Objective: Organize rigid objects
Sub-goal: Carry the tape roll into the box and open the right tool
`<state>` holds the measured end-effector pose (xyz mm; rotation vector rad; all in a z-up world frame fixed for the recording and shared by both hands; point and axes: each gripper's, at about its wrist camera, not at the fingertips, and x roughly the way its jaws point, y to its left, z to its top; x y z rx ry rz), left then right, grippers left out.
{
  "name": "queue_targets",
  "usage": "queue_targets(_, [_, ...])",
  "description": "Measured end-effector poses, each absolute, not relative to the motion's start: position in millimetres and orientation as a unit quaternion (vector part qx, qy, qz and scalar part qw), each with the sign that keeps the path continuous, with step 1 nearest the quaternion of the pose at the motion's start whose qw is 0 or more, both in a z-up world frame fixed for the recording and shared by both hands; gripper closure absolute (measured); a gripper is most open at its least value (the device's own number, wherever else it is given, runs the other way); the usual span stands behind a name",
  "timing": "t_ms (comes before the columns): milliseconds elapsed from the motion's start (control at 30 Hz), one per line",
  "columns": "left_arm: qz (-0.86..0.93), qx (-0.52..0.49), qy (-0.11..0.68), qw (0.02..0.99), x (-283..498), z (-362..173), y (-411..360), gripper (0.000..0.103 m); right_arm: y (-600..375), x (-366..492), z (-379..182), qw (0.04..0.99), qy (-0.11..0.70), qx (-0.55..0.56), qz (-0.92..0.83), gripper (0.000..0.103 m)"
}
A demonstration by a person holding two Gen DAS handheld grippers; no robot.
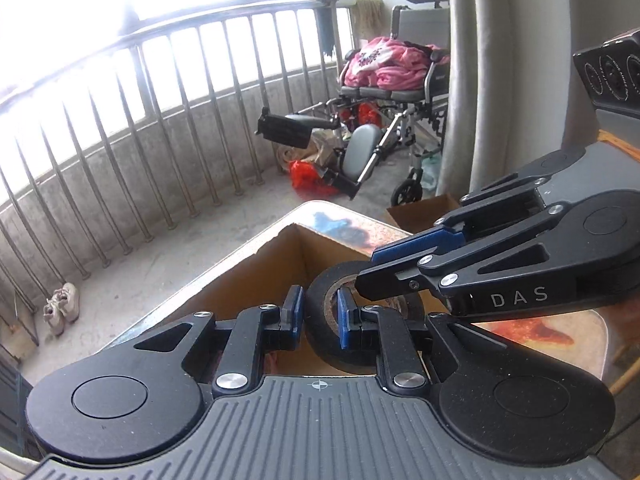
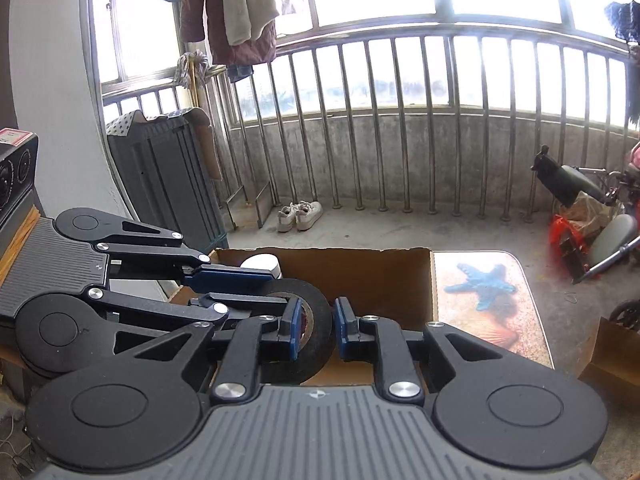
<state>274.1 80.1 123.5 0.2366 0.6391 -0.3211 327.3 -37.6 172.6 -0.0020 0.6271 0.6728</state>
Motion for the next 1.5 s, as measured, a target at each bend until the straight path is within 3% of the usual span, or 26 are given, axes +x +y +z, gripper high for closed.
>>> queue_targets(167, [-0.152,0.062,0.394,0.904,339,90,114,0.087,-10,409,141,0.862,0.398,0.024,0.313,0.084])
queue_targets(267, [-0.147,0.070,0.406,0.900,357,73,122,0.087,-1,437,124,0.843,0.438,0.025,0.312,0.084])
queue_targets(500, [-0.137,0.045,0.435,0.889,382,43,128,0.087,-8,439,119,0.861,0.403,0.040,0.307,0.082])
queue_targets(933, [-0.110,0.096,0.449,0.881,411,11,111,0.087,-22,417,109,0.875,0.379,0.020,0.300,0.082])
queue_targets(1500, [-0.063,0.224,0.452,0.861,399,6,79,0.085,-35,401,102,0.884,0.372,0.014,0.281,0.082])
